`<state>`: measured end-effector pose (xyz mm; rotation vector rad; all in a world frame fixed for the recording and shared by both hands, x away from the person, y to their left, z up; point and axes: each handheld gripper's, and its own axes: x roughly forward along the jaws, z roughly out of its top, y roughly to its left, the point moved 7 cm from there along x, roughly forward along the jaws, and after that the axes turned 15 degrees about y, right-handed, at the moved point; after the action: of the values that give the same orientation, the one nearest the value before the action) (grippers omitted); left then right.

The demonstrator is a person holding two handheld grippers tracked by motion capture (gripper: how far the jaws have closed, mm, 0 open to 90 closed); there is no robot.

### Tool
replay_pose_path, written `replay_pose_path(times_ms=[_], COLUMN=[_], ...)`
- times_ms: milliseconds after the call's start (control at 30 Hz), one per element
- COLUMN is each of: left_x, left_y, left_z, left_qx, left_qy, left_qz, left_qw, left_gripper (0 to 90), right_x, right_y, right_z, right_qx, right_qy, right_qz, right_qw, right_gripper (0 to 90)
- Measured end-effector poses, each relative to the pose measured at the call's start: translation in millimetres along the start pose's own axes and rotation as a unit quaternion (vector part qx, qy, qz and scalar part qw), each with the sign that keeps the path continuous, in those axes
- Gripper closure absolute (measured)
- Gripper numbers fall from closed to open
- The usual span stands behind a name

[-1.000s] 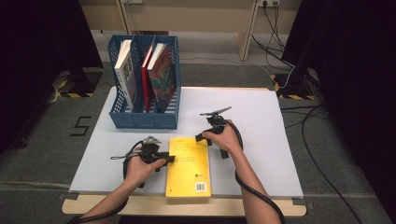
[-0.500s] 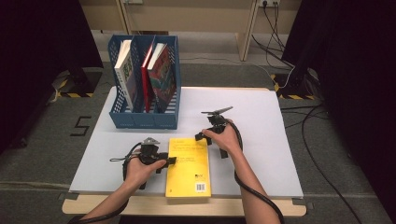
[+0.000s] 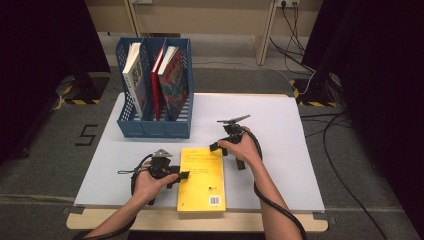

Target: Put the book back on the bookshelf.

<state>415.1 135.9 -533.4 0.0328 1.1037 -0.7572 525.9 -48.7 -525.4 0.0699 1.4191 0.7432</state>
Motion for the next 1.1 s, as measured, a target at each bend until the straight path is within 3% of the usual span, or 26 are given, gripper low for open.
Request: replay_pose_path(times_ms=[333, 533, 767, 1000, 1033, 1100], left_x=[-4.2, -2.5, -1.8, -1.2, -1.1, -1.2], left_y=[-8.0, -7.4, -6.8, -7.5, -7.5, -7.5], left_z=[-11.1, -12.0, -10.4, -11.7, -11.6, -11.7], left_qx=[0.005, 0.004, 0.004, -0.010, -0.011, -0.010], left_qy=[-0.001, 0.005, 0.013, -0.002, -0.002, -0.002], left_qz=[-0.011, -0.011, -0.014, -0.014, -0.012, -0.014], left_qw=[0.9999, 0.9999, 0.9998, 0.9998, 0.9999, 0.9998], left_gripper=[46.7, 46.7, 46.8, 47.7, 47.7, 47.6], right_x=[-2.1, -1.4, -1.9, -2.6, -1.7, -1.0], right_y=[-0.5, -0.4, -5.1, -6.3, -3.5, -1.7], right_z=[-4.6, -4.7, -5.0, -6.4, -6.0, -6.0], right_qx=[-0.003, -0.005, 0.004, 0.019, 0.010, 0.009], right_qy=[0.005, 0.009, 0.006, -0.005, -0.003, -0.004], right_qz=[0.000, -0.002, 0.021, 0.016, -0.003, -0.012], right_qw=[1.0000, 0.9999, 0.9998, 0.9997, 0.9999, 0.9999], right_gripper=[40.7, 44.8, 50.0, 54.0, 52.3, 51.9])
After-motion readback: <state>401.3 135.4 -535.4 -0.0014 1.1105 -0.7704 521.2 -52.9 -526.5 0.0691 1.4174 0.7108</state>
